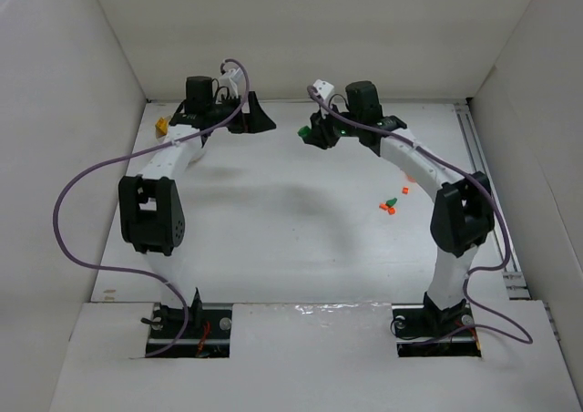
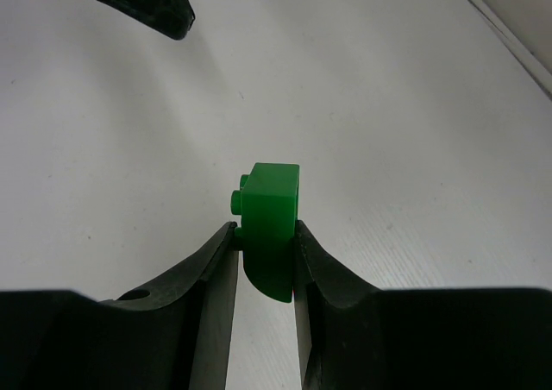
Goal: Sort the legos into containers by color
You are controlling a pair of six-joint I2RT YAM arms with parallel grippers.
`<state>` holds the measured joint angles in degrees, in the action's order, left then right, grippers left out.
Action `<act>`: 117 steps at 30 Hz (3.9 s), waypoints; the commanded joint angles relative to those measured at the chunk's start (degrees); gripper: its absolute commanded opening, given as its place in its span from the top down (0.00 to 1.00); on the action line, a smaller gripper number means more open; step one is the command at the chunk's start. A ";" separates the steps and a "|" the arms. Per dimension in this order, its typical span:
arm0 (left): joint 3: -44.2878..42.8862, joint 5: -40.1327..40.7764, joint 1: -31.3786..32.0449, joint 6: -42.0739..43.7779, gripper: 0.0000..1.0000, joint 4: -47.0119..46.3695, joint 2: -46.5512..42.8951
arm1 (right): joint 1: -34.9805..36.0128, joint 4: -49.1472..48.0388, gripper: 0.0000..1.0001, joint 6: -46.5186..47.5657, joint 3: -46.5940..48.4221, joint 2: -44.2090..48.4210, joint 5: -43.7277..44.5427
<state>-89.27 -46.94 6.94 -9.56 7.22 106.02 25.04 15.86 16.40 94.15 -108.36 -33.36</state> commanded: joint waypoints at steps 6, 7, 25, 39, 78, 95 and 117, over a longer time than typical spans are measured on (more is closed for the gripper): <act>-2.75 -8.34 1.05 -6.79 0.16 -7.84 0.68 | 3.87 -6.36 0.80 -0.67 2.09 -0.10 3.21; -2.75 -8.95 1.06 -6.79 0.16 -7.84 0.68 | 4.40 -6.37 0.80 -0.67 2.09 -0.10 3.74; -10.57 -16.51 3.26 -0.90 0.16 -0.19 6.13 | 6.52 -6.89 0.80 -0.67 6.84 -2.91 7.09; -11.71 -17.05 3.78 -1.51 0.26 -0.19 7.27 | 7.04 -6.89 0.80 -0.14 7.02 -2.91 6.56; -11.00 7.80 -6.67 5.68 1.00 4.63 -1.96 | -1.39 -14.28 0.10 -0.31 -19.27 15.02 19.57; -19.97 43.16 -7.38 13.87 1.00 13.25 5.33 | -5.61 -10.14 0.10 -2.87 -16.37 12.82 19.48; -20.59 50.01 -7.38 12.19 1.00 13.78 11.14 | -6.67 -7.51 0.10 -2.87 -14.26 10.53 18.42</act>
<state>-106.89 0.91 -0.47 2.72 21.12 117.60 18.79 8.69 13.93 76.88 -97.34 -13.96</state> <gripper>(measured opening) 0.352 0.896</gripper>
